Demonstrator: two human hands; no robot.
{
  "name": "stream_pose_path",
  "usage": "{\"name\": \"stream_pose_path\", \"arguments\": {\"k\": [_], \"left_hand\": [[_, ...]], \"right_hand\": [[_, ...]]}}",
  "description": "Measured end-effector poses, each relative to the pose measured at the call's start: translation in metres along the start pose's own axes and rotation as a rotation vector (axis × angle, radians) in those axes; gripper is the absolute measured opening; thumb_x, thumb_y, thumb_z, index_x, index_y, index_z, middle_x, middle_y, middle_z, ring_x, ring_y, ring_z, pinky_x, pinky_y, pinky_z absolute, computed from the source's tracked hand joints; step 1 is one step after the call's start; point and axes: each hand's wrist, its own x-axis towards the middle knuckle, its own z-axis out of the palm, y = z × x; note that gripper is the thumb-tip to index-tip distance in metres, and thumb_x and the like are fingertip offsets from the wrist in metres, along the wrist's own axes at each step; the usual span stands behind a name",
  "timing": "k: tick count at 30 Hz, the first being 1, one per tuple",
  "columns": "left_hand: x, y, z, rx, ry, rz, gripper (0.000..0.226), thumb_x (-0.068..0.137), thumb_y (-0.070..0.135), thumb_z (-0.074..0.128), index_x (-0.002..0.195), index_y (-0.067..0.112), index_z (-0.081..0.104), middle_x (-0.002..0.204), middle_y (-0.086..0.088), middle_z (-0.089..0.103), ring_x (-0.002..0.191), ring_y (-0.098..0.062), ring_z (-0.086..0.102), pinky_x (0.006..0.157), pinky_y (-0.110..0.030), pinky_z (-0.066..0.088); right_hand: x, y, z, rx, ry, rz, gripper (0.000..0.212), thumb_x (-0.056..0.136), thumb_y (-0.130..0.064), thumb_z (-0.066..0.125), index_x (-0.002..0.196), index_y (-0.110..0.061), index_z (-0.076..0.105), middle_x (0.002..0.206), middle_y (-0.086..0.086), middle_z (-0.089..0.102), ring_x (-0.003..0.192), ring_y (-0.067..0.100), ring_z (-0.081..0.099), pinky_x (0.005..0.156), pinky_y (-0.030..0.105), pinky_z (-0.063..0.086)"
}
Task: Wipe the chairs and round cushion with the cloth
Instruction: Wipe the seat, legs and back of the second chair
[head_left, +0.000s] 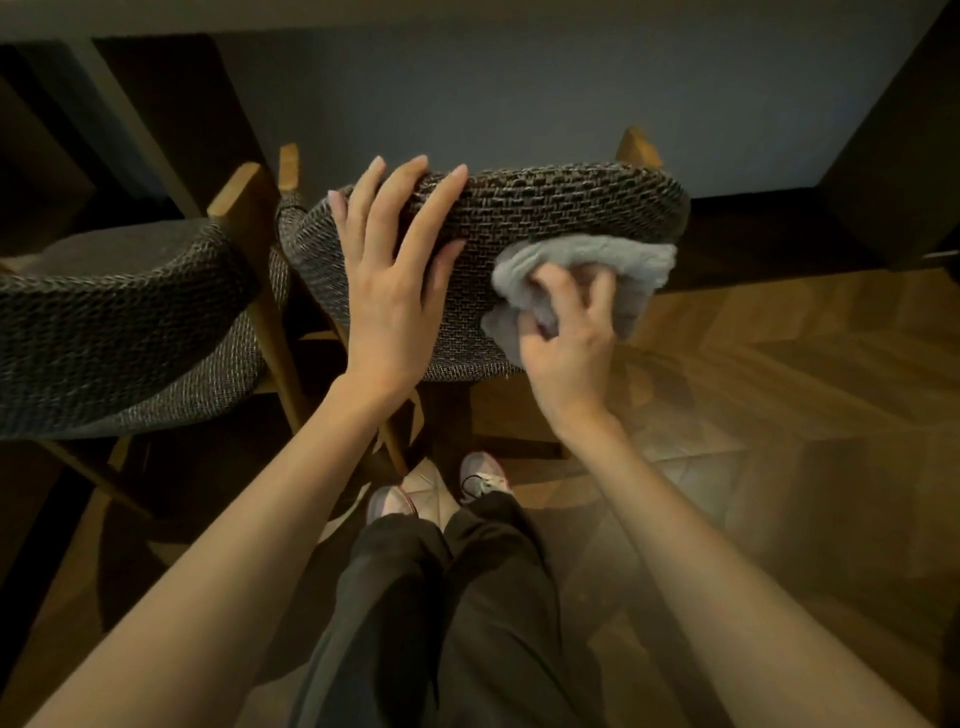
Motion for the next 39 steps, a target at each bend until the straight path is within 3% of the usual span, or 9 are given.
{"name": "stream_pose_path", "arguments": {"k": [5,10,13,18,21,24,32,35,39], "left_hand": [[-0.025,0.001,-0.001,-0.096,0.006,-0.079,0.048,0.096,0.000,0.048,0.143,0.007,0.038,0.152,-0.022,0.021,0.143,-0.042,0.012,0.120,-0.050,0.010],[-0.069,0.002,-0.008,-0.258,-0.069,-0.257,0.057,0.095,0.001,0.050,0.148,0.010,0.030,0.158,-0.015,0.012,0.147,-0.022,0.012,0.119,-0.028,0.016],[-0.083,0.003,-0.004,-0.294,-0.066,-0.370,0.061,0.095,0.004,0.052,0.150,0.018,0.029,0.160,-0.007,0.011,0.147,-0.016,0.011,0.116,-0.019,0.017],[-0.083,-0.011,0.008,-0.329,-0.109,-0.400,0.065,0.094,0.003,0.053,0.150,0.022,0.026,0.161,-0.008,0.003,0.148,-0.017,0.003,0.121,-0.035,0.014],[-0.091,-0.018,0.015,-0.395,-0.108,-0.406,0.067,0.092,-0.004,0.052,0.150,0.017,0.026,0.160,-0.009,0.001,0.148,-0.018,0.002,0.120,-0.028,0.013],[-0.105,-0.025,0.021,-0.477,-0.110,-0.514,0.068,0.093,-0.003,0.051,0.151,0.019,0.024,0.161,-0.005,0.004,0.148,-0.014,0.005,0.117,-0.041,0.027],[-0.123,-0.037,0.028,-0.509,-0.074,-0.609,0.062,0.096,0.002,0.050,0.151,0.016,0.024,0.158,0.000,0.022,0.146,-0.009,0.014,0.119,-0.034,0.021],[-0.123,-0.041,0.029,-0.486,-0.079,-0.607,0.063,0.095,0.001,0.049,0.150,0.019,0.026,0.157,0.000,0.022,0.146,-0.009,0.015,0.117,-0.021,0.019],[-0.132,-0.053,0.025,-0.519,-0.151,-0.610,0.067,0.092,-0.003,0.051,0.149,0.024,0.028,0.157,0.004,0.020,0.145,-0.010,0.017,0.113,-0.047,0.032]], "right_hand": [[-0.022,0.017,-0.008,-0.048,-0.504,-0.049,0.032,0.076,0.002,0.067,0.108,-0.004,0.067,0.114,0.017,0.057,0.108,0.034,0.057,0.086,0.038,0.049],[-0.014,-0.007,-0.024,0.075,0.023,-0.062,0.028,0.076,0.001,0.070,0.103,0.003,0.063,0.097,0.016,0.060,0.094,0.012,0.054,0.089,0.009,0.040],[-0.001,-0.023,-0.019,0.125,0.237,-0.015,0.029,0.080,-0.001,0.069,0.107,0.006,0.060,0.100,0.014,0.061,0.098,0.007,0.051,0.093,0.011,0.039],[-0.001,-0.024,0.011,0.008,0.157,-0.063,0.029,0.082,-0.003,0.065,0.111,0.001,0.065,0.098,0.016,0.061,0.098,0.018,0.054,0.089,0.025,0.045],[-0.024,-0.007,0.021,-0.054,-0.167,-0.175,0.030,0.080,-0.003,0.063,0.109,-0.005,0.070,0.102,0.016,0.063,0.100,0.029,0.061,0.089,0.036,0.050],[-0.039,0.000,0.024,-0.074,-0.468,-0.144,0.036,0.076,0.003,0.068,0.111,-0.008,0.071,0.109,0.014,0.063,0.107,0.030,0.062,0.095,0.040,0.050],[-0.013,-0.040,0.017,0.115,0.046,-0.146,0.032,0.076,-0.002,0.072,0.108,0.001,0.070,0.087,0.006,0.060,0.085,-0.003,0.050,0.084,0.004,0.038],[-0.014,-0.049,0.033,0.091,0.035,-0.144,0.028,0.078,-0.002,0.073,0.106,0.001,0.070,0.088,0.011,0.066,0.087,0.002,0.056,0.084,0.008,0.042],[-0.032,-0.037,0.055,-0.060,-0.080,-0.266,0.027,0.079,-0.006,0.068,0.106,-0.007,0.074,0.092,0.011,0.068,0.089,0.027,0.067,0.080,0.036,0.055]]}}
